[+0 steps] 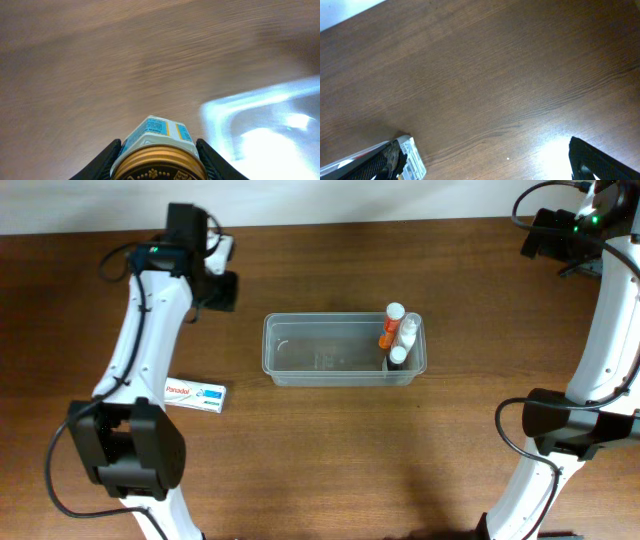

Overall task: Pack container
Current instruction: 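Lift the gold-lidded jar and carry it over the container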

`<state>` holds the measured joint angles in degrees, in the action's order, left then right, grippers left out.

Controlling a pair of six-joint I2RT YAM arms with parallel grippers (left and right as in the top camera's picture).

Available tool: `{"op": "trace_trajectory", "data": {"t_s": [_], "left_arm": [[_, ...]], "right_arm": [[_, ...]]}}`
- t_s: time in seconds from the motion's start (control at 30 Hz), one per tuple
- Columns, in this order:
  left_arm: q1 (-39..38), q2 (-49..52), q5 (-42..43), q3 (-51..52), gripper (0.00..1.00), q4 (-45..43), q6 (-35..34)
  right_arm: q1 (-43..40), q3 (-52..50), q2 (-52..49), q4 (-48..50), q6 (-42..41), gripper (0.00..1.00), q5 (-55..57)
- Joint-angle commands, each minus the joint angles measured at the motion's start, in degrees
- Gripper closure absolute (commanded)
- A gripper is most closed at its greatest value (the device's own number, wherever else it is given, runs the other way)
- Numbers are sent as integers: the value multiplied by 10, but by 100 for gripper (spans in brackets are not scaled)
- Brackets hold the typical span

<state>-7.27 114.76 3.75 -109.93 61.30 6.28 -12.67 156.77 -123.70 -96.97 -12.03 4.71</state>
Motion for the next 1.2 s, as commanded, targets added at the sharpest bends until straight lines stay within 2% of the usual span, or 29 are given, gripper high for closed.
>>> {"op": "trace_trajectory", "data": {"t_s": [0.0, 0.13, 0.4, 0.7, 1.0, 1.17], "left_arm": [[-41, 0, 99, -56, 69, 32, 62], [-86, 0, 132, -64, 68, 46, 103], [-180, 16, 130, -64, 68, 51, 189], [-250, 99, 55, -64, 68, 19, 191], [-269, 158, 52, -64, 70, -28, 188], [-269, 158, 52, -64, 70, -56, 146]], "right_arm": [[-2, 8, 6, -3, -5, 2, 5], [-2, 8, 6, -3, -5, 2, 5], [-2, 8, 6, -3, -5, 2, 5], [-2, 8, 6, -3, -5, 2, 5], [-2, 8, 6, -3, -5, 2, 5], [-2, 8, 6, -3, -5, 2, 5]]}}
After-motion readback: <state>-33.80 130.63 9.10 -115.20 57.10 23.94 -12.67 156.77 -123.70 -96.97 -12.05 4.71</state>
